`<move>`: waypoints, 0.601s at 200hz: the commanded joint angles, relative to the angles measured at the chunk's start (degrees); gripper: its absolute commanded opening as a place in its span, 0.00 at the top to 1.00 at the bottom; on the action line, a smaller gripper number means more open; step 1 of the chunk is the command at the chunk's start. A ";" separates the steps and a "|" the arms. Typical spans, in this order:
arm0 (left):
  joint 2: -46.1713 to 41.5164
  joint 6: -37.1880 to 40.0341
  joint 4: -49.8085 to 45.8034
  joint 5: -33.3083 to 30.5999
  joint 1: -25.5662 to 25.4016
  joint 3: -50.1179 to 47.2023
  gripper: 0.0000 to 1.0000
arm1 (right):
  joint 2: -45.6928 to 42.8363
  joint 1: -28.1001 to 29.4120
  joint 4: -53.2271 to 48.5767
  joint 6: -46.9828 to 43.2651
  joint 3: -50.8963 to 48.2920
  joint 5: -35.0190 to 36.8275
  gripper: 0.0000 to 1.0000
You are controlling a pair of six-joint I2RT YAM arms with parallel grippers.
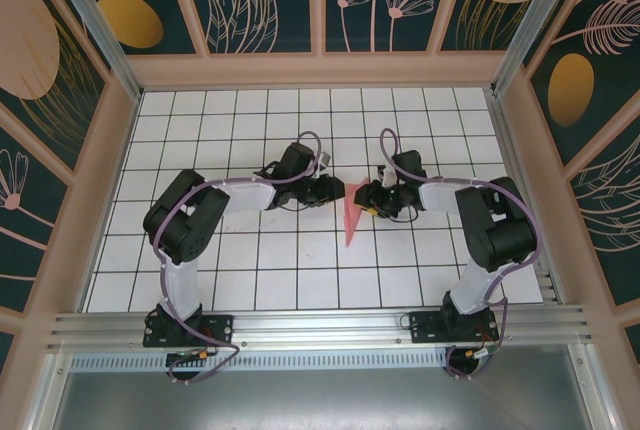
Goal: Fold a paper plane with a square sheet of paper (fold left side to right side)
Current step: Fold the wing for the fifth time at the center of the table.
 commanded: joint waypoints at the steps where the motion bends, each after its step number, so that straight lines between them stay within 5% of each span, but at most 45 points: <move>1: 2.66 0.09 1.23 3.16 0.14 1.52 0.70 | 3.02 1.03 1.23 -1.31 0.25 1.91 0.58; 120: 6.36 -1.62 4.52 5.64 0.03 2.61 0.70 | 3.54 1.30 1.40 -1.32 0.12 1.74 0.58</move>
